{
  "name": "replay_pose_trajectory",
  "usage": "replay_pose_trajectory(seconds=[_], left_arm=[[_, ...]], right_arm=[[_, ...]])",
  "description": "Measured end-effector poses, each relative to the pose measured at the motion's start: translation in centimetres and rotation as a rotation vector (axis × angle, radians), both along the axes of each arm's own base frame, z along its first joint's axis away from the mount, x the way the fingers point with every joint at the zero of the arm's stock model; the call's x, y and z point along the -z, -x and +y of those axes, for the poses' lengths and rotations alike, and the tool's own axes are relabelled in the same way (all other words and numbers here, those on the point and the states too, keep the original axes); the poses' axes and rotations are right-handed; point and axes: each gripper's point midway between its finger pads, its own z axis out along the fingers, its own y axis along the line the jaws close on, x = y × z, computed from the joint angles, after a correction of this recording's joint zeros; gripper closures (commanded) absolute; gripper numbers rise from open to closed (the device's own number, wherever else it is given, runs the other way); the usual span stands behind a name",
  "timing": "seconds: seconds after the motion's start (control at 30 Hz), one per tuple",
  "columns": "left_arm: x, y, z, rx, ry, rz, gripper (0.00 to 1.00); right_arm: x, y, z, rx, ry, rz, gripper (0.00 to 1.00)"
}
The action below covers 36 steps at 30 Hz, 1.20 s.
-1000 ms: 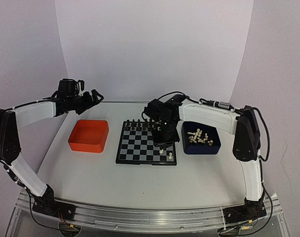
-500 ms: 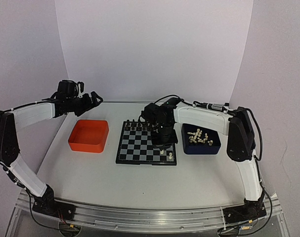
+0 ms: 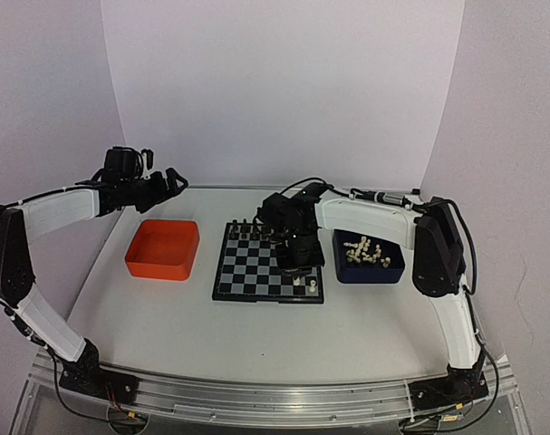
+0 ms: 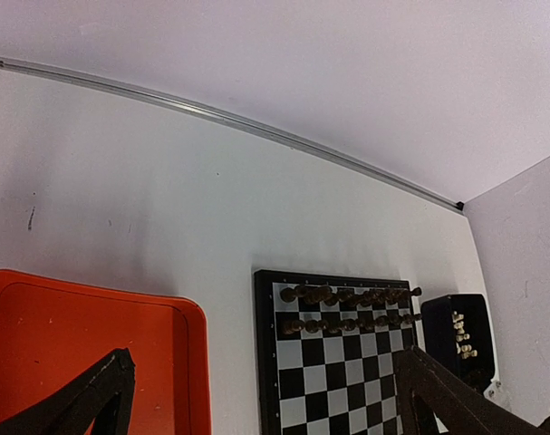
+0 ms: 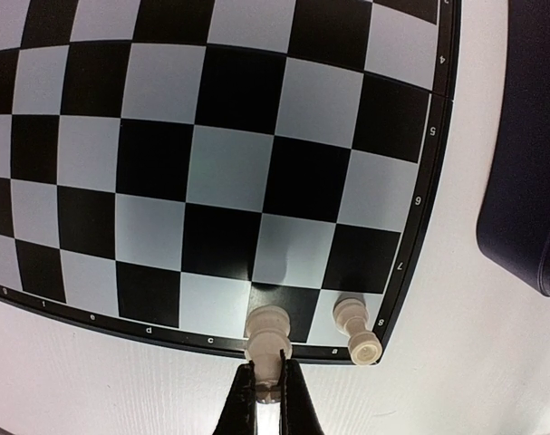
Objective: Set up the chess pieces on the board
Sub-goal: Place the chess piece on the chessboard.
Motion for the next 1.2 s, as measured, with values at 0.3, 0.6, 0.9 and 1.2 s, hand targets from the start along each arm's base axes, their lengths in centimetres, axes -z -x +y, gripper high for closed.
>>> replay_pose_trajectory(seconds=[0.3,0.6,0.9,1.2], left_arm=[[0.4,0.1,0.2,-0.002,-0.013,0.006,0.00],[0.1,0.2,0.3,-0.001,-0.027,-0.007,0.00],[-0.4,0.3,0.3,-0.001,-0.027,-0.018,0.00],[-0.4,0.4,0.5,-0.004,-0.036,-0.016,0.00]], right_arm=[[0.6,0.4,-0.4,0.009,0.011,0.019,1.00],[1.1,0.7,-0.7,0.023,0.023,0.031,1.00],[1.2,0.9,-0.5,0.022,0.009,0.042,1.00],[1.4,0.9,-0.4,0.026,0.006,0.042,1.00]])
